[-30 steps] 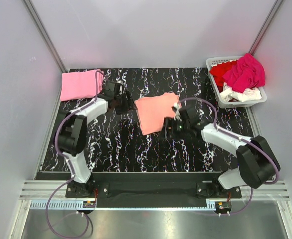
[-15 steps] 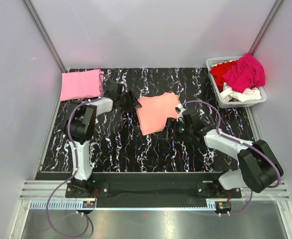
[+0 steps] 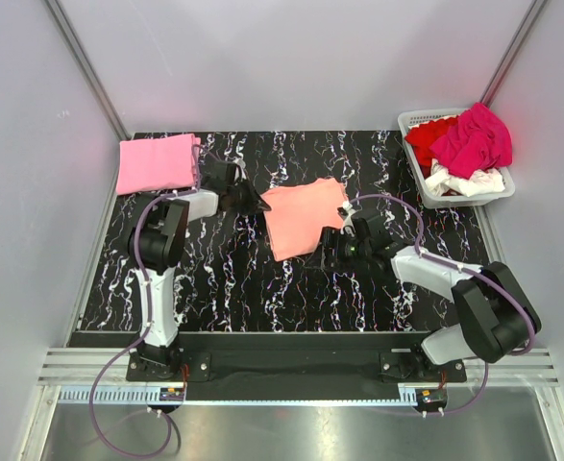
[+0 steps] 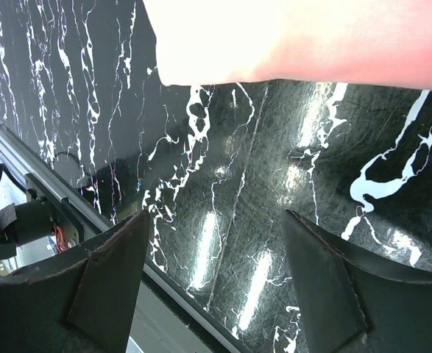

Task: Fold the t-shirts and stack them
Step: Neatly place the folded tshirt to the corner

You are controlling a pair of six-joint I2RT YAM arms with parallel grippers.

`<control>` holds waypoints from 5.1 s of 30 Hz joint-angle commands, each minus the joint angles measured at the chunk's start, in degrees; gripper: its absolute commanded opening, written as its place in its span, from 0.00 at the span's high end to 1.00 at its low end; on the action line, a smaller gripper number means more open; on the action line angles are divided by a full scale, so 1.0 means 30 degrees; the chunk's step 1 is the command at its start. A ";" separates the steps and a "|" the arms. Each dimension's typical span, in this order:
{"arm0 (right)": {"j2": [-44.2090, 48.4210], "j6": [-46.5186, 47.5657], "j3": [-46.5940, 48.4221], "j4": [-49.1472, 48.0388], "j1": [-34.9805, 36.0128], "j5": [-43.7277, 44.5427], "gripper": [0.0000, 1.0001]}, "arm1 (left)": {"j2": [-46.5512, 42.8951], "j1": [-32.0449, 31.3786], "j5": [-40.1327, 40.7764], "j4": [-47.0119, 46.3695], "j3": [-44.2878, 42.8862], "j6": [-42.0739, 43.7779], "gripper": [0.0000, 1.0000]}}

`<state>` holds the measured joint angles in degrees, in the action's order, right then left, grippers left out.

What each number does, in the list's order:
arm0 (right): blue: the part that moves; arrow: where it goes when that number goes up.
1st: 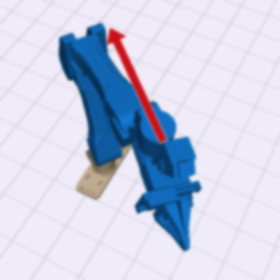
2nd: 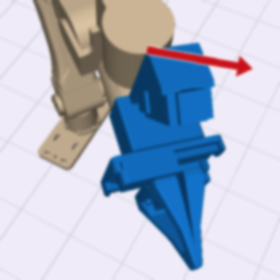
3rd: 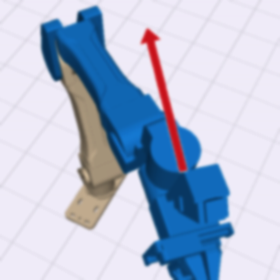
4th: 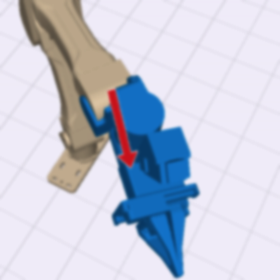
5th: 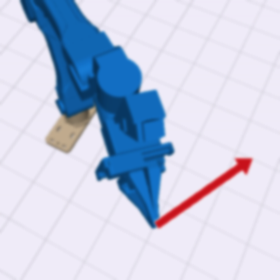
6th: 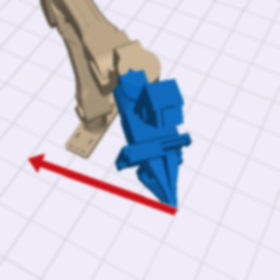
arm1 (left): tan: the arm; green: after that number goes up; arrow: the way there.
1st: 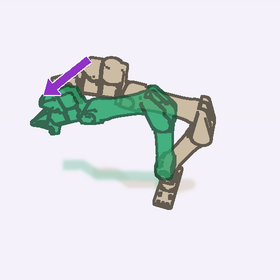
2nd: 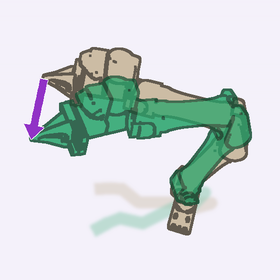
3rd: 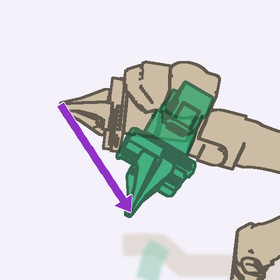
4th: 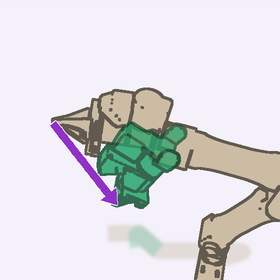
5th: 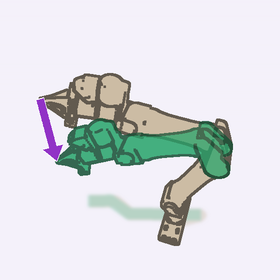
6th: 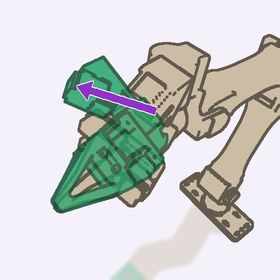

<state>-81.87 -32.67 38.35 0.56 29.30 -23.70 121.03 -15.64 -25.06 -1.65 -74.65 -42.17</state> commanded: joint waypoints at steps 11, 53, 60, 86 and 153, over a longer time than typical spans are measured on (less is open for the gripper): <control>-0.0368 -0.0039 0.0870 -0.0830 -0.0333 -0.0741 0.21 | -0.1585 0.2953 0.0383 0.6142 -0.4963 0.3917 1.00; -0.1921 -0.0273 0.1104 -0.1475 -0.1036 -0.2118 0.25 | 0.1902 0.8172 0.4339 1.2915 -2.2284 0.9107 0.85; -0.2096 -0.0332 0.1074 -0.1651 -0.1241 -0.2499 0.25 | 0.2282 0.8465 0.4193 1.1743 -2.2460 0.9370 0.83; -0.2768 -0.0362 0.1192 -0.1885 -0.1563 -0.3231 0.25 | 0.0262 0.9900 0.6446 0.9487 -1.3560 0.8257 0.29; -0.4411 -0.0098 0.2540 -0.1094 -0.1593 -0.4491 0.20 | 0.7673 1.1775 0.7241 1.0658 -1.8358 0.5621 0.39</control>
<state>-94.91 -33.87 43.88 -3.11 24.95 -35.73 143.87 19.35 -0.86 31.18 -127.92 -24.08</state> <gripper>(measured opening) 0.797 0.616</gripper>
